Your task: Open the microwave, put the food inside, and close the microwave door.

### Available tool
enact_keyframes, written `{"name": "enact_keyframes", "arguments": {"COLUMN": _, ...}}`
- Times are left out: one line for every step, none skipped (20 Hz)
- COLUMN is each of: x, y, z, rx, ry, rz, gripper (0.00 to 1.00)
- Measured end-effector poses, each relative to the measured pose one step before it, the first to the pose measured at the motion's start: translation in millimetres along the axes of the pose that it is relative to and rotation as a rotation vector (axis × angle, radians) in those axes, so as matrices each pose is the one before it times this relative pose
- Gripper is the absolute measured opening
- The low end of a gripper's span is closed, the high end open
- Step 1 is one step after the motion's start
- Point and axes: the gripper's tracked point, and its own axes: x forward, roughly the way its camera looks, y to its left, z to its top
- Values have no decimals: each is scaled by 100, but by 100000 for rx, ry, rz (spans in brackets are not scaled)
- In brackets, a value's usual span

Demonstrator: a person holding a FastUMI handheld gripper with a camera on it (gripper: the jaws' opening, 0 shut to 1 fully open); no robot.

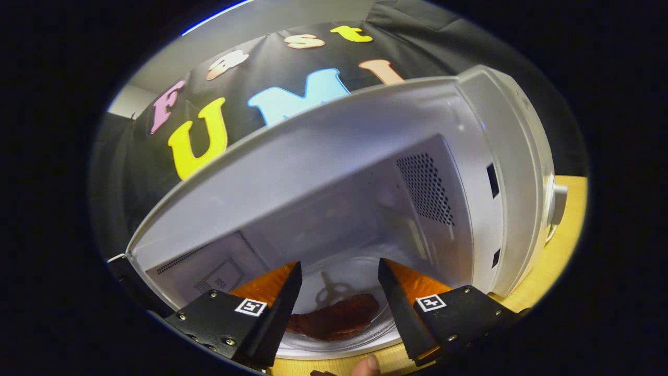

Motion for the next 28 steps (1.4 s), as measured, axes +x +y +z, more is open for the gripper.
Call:
{"name": "enact_keyframes", "arguments": {"x": -492, "y": 244, "z": -37, "rx": -465, "ry": 1888, "rz": 2399, "gripper": 89}}
{"name": "enact_keyframes", "arguments": {"x": -701, "y": 298, "z": -157, "rx": -1175, "ry": 2212, "rz": 2527, "gripper": 89}}
{"name": "enact_keyframes", "arguments": {"x": -780, "y": 122, "z": -194, "rx": -1975, "ry": 2234, "rz": 1824, "gripper": 89}}
{"name": "enact_keyframes", "arguments": {"x": -1043, "y": 76, "z": -349, "rx": -2422, "ry": 2500, "rz": 1849, "gripper": 89}}
{"name": "enact_keyframes", "arguments": {"x": -1136, "y": 307, "z": -222, "rx": -2728, "ry": 2259, "rz": 2939, "gripper": 89}}
{"name": "enact_keyframes", "arguments": {"x": -1235, "y": 288, "z": -106, "rx": -2698, "ry": 1747, "rz": 2428, "gripper": 89}}
{"name": "enact_keyframes", "arguments": {"x": -1271, "y": 387, "z": 216, "rx": -2508, "ry": 926, "rz": 2905, "gripper": 89}}
{"name": "enact_keyframes", "arguments": {"x": -1493, "y": 608, "z": 305, "rx": -1891, "ry": -168, "rz": 3155, "gripper": 89}}
{"name": "enact_keyframes", "arguments": {"x": -1375, "y": 652, "z": 531, "rx": -1307, "ry": -359, "rz": 3191, "gripper": 89}}
{"name": "enact_keyframes", "arguments": {"x": -1376, "y": 770, "z": 331, "rx": -1180, "ry": -226, "rz": 3130, "gripper": 89}}
{"name": "enact_keyframes", "arguments": {"x": -1372, "y": 897, "z": 576, "rx": -568, "ry": -579, "rz": 3308, "gripper": 89}}
{"name": "enact_keyframes", "arguments": {"x": -1458, "y": 1058, "z": 417, "rx": -611, "ry": -552, "rz": 3373, "gripper": 89}}
{"name": "enact_keyframes", "arguments": {"x": -1276, "y": 1024, "z": 375, "rx": -674, "ry": -352, "rz": 3383, "gripper": 89}}
{"name": "enact_keyframes", "arguments": {"x": -1372, "y": 1237, "z": -1, "rx": -661, "ry": 341, "rz": 3325, "gripper": 89}}
{"name": "enact_keyframes", "arguments": {"x": -1325, "y": 1331, "z": -34, "rx": -770, "ry": 994, "rz": 3797, "gripper": 89}}
{"name": "enact_keyframes", "arguments": {"x": -1278, "y": 1895, "z": -162, "rx": -734, "ry": 841, "rz": 5611, "gripper": 89}}
{"name": "enact_keyframes", "arguments": {"x": -1348, "y": 2217, "z": -144, "rx": -557, "ry": 709, "rz": 6115, "gripper": 89}}
{"name": "enact_keyframes", "arguments": {"x": -1381, "y": 2442, "z": -34, "rx": -458, "ry": -15, "rz": 5777, "gripper": 89}}
{"name": "enact_keyframes", "arguments": {"x": -1392, "y": 2470, "z": 249, "rx": -458, "ry": -1132, "rz": 5305, "gripper": 89}}
{"name": "enact_keyframes", "arguments": {"x": -1348, "y": 2801, "z": 522, "rx": -1059, "ry": -2755, "rz": 5750, "gripper": 89}}
{"name": "enact_keyframes", "arguments": {"x": -1133, "y": 2653, "z": 715, "rx": -2147, "ry": -2735, "rz": 5482, "gripper": 89}}
{"name": "enact_keyframes", "arguments": {"x": -1059, "y": 2469, "z": 234, "rx": -2584, "ry": -2104, "rz": 4507, "gripper": 88}}
{"name": "enact_keyframes", "arguments": {"x": -882, "y": 2383, "z": 378, "rx": -3607, "ry": -1133, "rz": 3848, "gripper": 89}}
{"name": "enact_keyframes", "arguments": {"x": -629, "y": 2608, "z": 291, "rx": -4166, "ry": -341, "rz": 3849, "gripper": 89}}
{"name": "enact_keyframes", "arguments": {"x": -412, "y": 2553, "z": -25, "rx": -4492, "ry": 135, "rz": 4356, "gripper": 89}}
{"name": "enact_keyframes", "arguments": {"x": 75, "y": 2532, "z": -482, "rx": -5385, "ry": 1427, "rz": 3856, "gripper": 88}}
{"name": "enact_keyframes", "arguments": {"x": 99, "y": 2082, "z": -763, "rx": -5447, "ry": 1980, "rz": 2893, "gripper": 89}}
{"name": "enact_keyframes", "arguments": {"x": 732, "y": 1547, "z": -1016, "rx": -6097, "ry": 2251, "rz": 2007, "gripper": 89}}
